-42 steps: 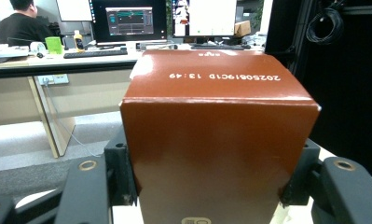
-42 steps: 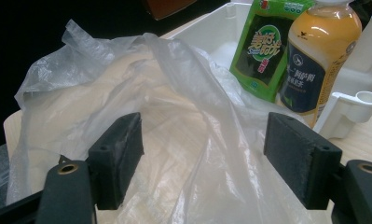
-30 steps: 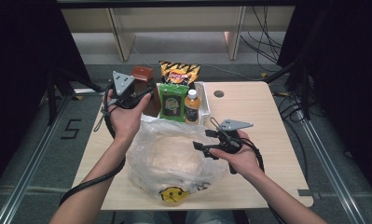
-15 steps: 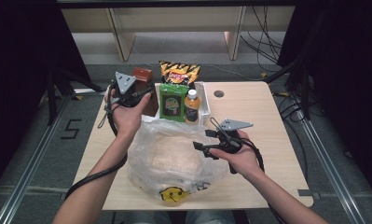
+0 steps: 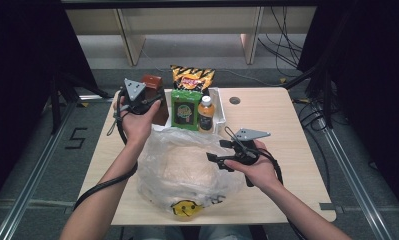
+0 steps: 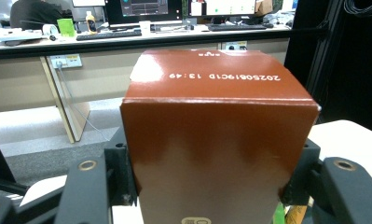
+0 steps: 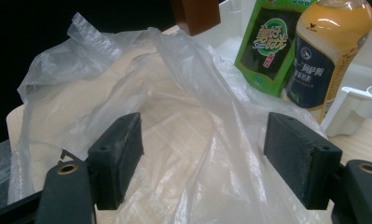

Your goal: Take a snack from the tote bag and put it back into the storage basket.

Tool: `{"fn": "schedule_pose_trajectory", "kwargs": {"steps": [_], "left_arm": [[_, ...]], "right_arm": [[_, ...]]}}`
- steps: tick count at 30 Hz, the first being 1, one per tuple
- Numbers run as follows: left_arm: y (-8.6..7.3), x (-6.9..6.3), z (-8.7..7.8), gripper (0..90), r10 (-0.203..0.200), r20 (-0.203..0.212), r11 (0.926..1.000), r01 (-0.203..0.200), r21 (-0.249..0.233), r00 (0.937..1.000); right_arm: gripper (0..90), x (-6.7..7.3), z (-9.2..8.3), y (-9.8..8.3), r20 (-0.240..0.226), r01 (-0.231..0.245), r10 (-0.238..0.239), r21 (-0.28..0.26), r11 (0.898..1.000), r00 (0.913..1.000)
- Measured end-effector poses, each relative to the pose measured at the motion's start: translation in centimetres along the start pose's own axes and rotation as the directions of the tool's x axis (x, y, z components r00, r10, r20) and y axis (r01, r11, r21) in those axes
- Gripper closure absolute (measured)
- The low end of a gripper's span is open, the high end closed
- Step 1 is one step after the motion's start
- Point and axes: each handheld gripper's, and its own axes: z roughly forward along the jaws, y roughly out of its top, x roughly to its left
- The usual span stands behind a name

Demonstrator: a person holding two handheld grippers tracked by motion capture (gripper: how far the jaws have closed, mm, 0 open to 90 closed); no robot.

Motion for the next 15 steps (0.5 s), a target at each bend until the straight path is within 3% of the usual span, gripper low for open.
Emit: {"fn": "schedule_pose_trajectory", "kwargs": {"steps": [6,9,10,11,15], "left_arm": [[-0.6,0.2,0.6,37.3,0.003,-0.005,0.9999,-0.003,0.011,1.0],[-1.0,0.3,0.9,37.3,-0.003,-0.007,0.9999,0.003,0.015,1.0],[-1.1,0.4,1.0,37.3,-0.003,-0.009,0.9998,0.003,0.018,1.0],[-1.2,0.4,1.1,37.3,-0.004,-0.012,0.9998,0.004,0.021,0.9999],[-1.5,0.6,1.3,37.2,-0.01,-0.019,0.9995,0.011,0.029,0.9998]], "right_arm": [[28.7,0.2,0.1,-0.1,-0.016,-0.028,0.028,-0.003,1.0,0.9995],[28.7,0.0,0.2,-0.1,-0.007,-0.007,0.007,-0.01,1.0,1.0],[28.7,0.3,0.2,-0.1,-0.012,-0.054,0.054,-0.004,0.999,0.9985],[28.7,0.1,0.1,-0.2,-0.016,-0.022,0.022,0.0,1.0,0.9996],[28.7,0.1,0.0,-0.1,-0.007,-0.022,0.022,0.011,1.0,0.9997]]}}
